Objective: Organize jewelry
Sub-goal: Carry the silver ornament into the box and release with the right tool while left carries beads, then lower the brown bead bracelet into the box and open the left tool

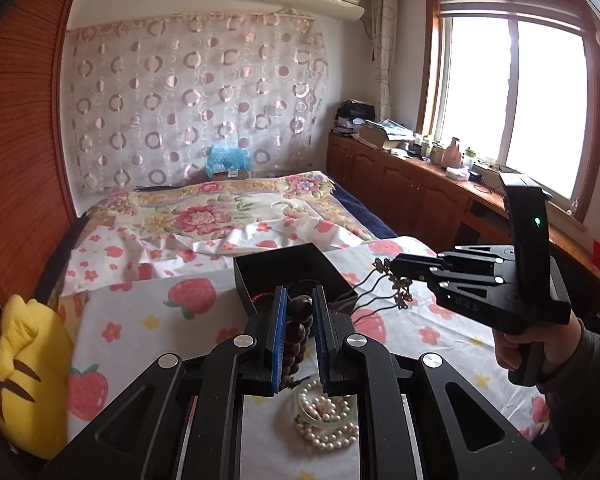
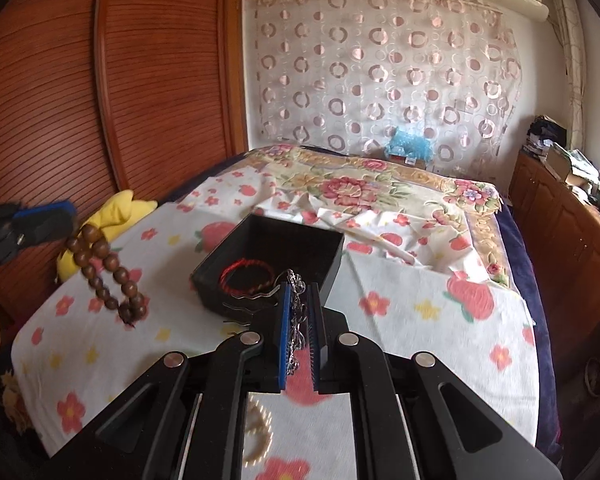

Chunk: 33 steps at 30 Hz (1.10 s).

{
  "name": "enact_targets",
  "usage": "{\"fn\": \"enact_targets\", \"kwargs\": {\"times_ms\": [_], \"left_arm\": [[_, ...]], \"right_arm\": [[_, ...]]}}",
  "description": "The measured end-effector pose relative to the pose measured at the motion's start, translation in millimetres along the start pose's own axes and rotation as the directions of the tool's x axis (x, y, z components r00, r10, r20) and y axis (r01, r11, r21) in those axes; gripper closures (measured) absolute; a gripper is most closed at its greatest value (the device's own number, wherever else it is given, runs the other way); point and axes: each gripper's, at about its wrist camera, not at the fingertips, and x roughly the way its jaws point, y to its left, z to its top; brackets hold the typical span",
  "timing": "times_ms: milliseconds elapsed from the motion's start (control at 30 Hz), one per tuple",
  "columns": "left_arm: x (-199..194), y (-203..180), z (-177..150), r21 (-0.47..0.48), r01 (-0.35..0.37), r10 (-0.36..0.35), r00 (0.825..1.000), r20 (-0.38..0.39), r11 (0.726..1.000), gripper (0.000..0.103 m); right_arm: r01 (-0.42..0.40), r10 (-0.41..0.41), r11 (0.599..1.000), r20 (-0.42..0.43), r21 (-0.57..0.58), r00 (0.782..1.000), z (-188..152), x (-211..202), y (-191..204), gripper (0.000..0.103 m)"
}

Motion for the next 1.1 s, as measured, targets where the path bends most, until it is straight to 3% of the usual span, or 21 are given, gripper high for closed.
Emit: {"fn": "enact_targets", "kwargs": {"times_ms": [333,733,900,1100], "left_arm": [[12,10,24,0.006,-0.041,0.041,0.999,0.018,0.999,0.091],[36,13,51,0.021,-0.075,0.075,0.997,0.013,0.997,0.091],[53,10,57,0.03,-0.084,0.084,0.996,-0.006,0.996,0.091],[72,8,58,0.036,-0.091,0.092,0.995,-0.03,0.995,0.091]], "right_arm": [[0.015,-0.015,1.0,-0.004,0.023,1.0,34,50,-4,0.094],[-0.043,0.047,0.998,-0.101,0.038,0.994,22,105,0,0.094],[-0.056,0.06,0.998,-0.117,0.038,0.991,13,110,2,0.093],[-0.066,0.07,0.997,-0.1,0.044,0.993,8,94,-5,0.083]]}}
